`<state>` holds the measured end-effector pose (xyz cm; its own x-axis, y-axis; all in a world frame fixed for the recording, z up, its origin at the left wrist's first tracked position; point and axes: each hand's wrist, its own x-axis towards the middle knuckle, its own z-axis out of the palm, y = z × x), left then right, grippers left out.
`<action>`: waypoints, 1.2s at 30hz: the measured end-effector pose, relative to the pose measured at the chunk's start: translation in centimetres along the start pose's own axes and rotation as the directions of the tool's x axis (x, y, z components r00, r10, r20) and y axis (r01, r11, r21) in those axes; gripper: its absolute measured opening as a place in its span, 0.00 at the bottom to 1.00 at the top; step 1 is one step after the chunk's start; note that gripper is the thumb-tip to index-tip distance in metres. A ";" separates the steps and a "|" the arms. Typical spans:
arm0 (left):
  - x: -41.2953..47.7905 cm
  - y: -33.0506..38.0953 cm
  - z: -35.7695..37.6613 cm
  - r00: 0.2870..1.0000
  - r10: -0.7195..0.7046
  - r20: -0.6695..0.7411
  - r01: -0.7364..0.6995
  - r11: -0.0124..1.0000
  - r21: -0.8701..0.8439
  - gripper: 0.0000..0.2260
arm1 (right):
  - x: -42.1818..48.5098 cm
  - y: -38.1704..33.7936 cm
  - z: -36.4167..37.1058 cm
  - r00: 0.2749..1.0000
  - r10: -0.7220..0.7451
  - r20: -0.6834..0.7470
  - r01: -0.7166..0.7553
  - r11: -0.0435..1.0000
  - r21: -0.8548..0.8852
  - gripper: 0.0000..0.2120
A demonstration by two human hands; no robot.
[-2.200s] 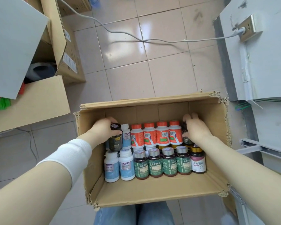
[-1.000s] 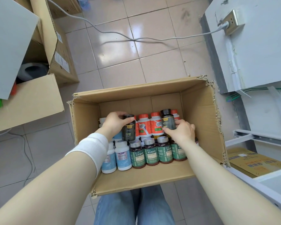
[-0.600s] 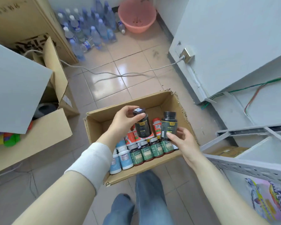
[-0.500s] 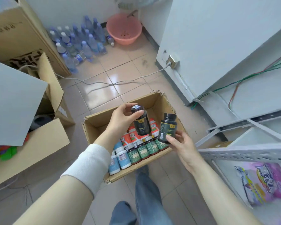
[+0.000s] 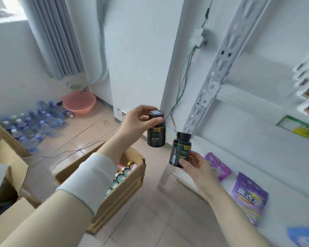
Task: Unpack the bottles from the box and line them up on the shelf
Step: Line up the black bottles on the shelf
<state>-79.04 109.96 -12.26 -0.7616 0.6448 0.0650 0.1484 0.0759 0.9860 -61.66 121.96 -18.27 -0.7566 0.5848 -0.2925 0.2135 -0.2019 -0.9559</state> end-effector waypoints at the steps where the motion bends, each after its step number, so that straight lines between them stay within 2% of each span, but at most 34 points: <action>1: -0.3 2.1 1.7 0.999 0.036 0.026 -0.037 0.999 0.012 0.10 | -1.2 -1.2 -1.9 0.999 -0.039 -0.011 0.039 0.999 -0.006 0.12; 6: -2.1 13.0 12.1 0.969 0.213 0.124 -0.221 0.974 0.053 0.08 | -8.8 -6.7 -13.0 0.973 -0.213 -0.087 0.213 0.977 -0.007 0.13; 11: -3.9 21.7 25.0 0.917 0.338 0.212 -0.351 0.936 0.022 0.09 | -17.8 -9.8 -25.5 0.939 -0.298 -0.173 0.296 0.954 -0.038 0.21; 17: -4.7 26.8 38.6 0.881 0.370 0.296 -0.376 0.926 -0.038 0.10 | -23.7 -13.4 -37.9 0.861 -0.379 -0.340 0.353 0.925 -0.140 0.16; 22: -2.8 29.2 47.5 0.836 0.360 0.415 -0.394 0.919 -0.004 0.11 | -24.4 -16.9 -45.6 0.770 -0.457 -0.445 0.403 0.889 -0.216 0.15; 25: -0.7 30.0 51.7 0.824 0.337 0.454 -0.402 0.914 0.049 0.13 | -23.2 -19.0 -49.2 0.732 -0.479 -0.485 0.400 0.878 -0.264 0.16; 29: 3.1 30.8 56.3 0.797 0.341 0.499 -0.433 0.898 0.078 0.17 | -19.7 -21.6 -52.9 0.717 -0.476 -0.509 0.327 0.875 -0.357 0.22; 36: 9.8 30.3 63.3 0.711 0.277 0.647 -0.515 0.830 0.211 0.18 | -12.3 -24.2 -58.2 0.769 -0.395 -0.502 0.124 0.863 -0.489 0.24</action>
<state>-42.08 166.77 8.55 -0.0923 0.9712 0.2197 0.6490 -0.1086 0.7530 -21.53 165.38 6.84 -0.3561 0.9240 0.1390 0.3925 0.2829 -0.8751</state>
